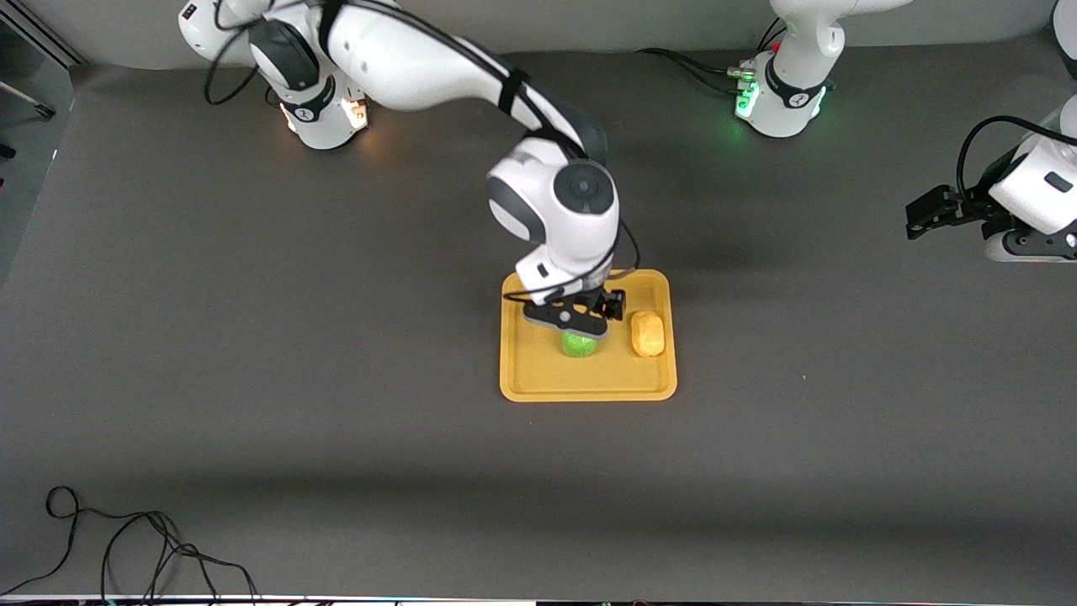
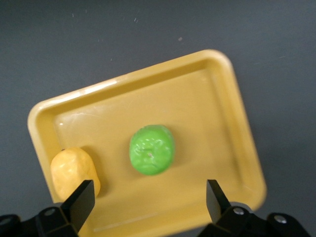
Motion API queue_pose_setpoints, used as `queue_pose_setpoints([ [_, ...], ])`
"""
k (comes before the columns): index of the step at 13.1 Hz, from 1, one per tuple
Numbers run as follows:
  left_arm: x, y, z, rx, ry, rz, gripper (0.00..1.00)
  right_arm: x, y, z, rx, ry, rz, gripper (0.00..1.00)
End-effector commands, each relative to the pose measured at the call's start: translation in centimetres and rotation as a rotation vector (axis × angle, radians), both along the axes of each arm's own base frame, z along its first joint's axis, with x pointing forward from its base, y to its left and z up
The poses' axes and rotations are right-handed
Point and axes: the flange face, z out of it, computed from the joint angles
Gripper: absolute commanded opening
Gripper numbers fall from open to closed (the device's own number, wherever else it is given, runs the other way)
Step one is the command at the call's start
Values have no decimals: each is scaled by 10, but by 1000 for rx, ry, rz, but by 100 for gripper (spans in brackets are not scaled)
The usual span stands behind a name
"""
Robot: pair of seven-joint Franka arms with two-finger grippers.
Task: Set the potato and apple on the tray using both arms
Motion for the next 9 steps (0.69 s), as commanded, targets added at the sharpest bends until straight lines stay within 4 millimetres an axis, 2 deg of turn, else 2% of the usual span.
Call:
queue_pose_setpoints([
  [1,7,-3,4,7,-28,5,99,6,-43,74,-19,4,0,100],
  [3,15,-4,5,-7,-29,7,99,20,-103,123,-53,40,78,100],
  [4,16,-6,5,-8,-28,5,99,26,-143,147,-60,36,144,100],
  [5,19,-7,6,-9,-31,5,99,36,-193,160,-61,49,161,100],
  [7,39,-3,18,-11,-37,-10,99,39,-269,187,-52,64,221,100],
  [9,41,-2,21,-14,9,-11,99,40,-349,206,-45,74,273,100],
])
